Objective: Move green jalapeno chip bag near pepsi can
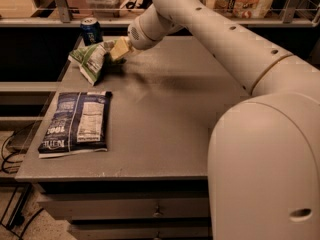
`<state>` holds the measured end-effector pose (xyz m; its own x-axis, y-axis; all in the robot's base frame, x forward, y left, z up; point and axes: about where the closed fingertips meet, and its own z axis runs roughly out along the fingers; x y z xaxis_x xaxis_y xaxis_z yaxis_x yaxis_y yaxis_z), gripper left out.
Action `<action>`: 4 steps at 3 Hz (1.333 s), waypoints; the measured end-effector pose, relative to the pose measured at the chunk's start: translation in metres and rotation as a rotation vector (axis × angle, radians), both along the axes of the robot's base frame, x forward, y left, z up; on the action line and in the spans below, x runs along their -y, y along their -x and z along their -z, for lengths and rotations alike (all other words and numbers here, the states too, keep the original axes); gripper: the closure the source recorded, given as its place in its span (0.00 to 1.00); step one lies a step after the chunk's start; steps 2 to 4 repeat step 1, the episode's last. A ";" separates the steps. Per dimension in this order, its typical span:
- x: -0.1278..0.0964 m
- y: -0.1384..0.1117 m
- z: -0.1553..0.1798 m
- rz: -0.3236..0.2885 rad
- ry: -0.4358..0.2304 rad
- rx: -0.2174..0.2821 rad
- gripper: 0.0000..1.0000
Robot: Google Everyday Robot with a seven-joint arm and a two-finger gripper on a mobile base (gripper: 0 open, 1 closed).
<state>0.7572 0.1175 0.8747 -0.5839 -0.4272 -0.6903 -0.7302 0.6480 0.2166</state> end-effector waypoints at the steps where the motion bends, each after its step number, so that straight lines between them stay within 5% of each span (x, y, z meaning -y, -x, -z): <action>1: -0.002 0.000 0.002 -0.002 0.001 -0.003 0.00; 4: -0.002 0.000 0.002 -0.002 0.001 -0.003 0.00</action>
Offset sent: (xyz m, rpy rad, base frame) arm 0.0000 0.0000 0.0000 0.0000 0.0000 0.0000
